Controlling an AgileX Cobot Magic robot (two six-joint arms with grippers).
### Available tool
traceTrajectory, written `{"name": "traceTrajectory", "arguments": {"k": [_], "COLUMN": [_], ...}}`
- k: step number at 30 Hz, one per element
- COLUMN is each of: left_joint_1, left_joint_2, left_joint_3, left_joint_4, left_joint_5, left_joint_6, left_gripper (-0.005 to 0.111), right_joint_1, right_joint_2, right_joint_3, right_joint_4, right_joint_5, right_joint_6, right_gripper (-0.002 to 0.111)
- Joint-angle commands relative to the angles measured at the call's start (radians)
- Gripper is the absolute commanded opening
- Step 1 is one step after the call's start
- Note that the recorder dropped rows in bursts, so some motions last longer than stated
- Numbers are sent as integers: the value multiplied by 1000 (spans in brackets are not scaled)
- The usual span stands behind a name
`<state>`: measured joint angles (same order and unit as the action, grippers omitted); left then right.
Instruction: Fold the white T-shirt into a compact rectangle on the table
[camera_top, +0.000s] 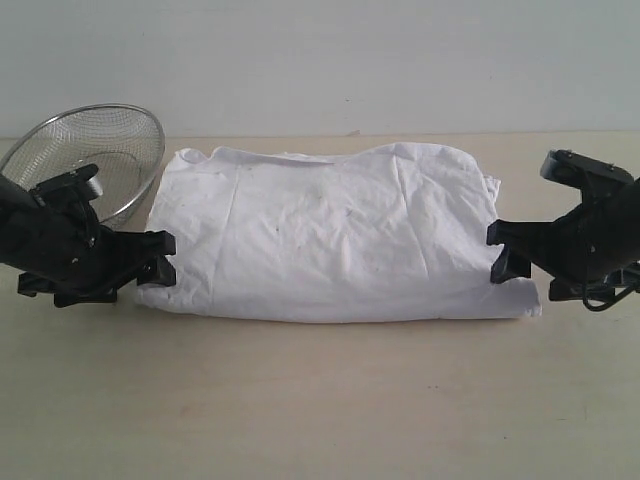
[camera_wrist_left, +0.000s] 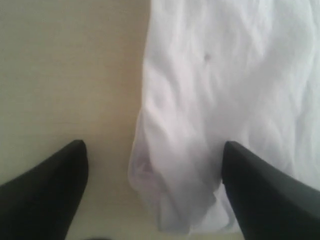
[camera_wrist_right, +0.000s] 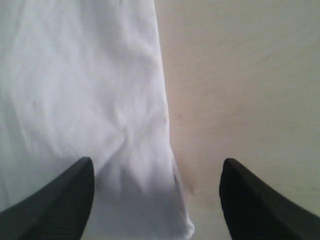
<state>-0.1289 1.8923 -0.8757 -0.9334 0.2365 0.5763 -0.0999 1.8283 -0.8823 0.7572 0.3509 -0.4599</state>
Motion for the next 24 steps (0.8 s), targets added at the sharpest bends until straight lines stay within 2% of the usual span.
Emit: {"name": "traceTrajectory", "arguments": {"k": [1,5,9,12,16,18,24], "left_joint_1": [3,3,3,3,3,3,3], "left_joint_2": [22,22,22,24,38,45,55], "left_joint_3": [0,-16,-33,-39,-52,-55,-55], "left_joint_4": [-9,-18,-27,-27,-27,-27,-27], "left_joint_5": [-12,-8,3,-5,6,21,78], "left_joint_6": [9,14,14,14,18,18,15], "left_gripper": [71,65,43,24,7,4,4], "right_joint_1": [10,31,32,32,32,32,32], "right_joint_2": [44,61,59,59,59,59,55], "right_joint_3": [-4,-4,-4,-4,-4,-4,-4], "right_joint_4": [44,60,70,70,70,70,63], "right_joint_5": [15,14,20,22,22,22,67], "right_joint_6": [-54,-56,-66,-66,-66,-66,-68], "right_gripper": [63,63,59,43,14,-1,0]}}
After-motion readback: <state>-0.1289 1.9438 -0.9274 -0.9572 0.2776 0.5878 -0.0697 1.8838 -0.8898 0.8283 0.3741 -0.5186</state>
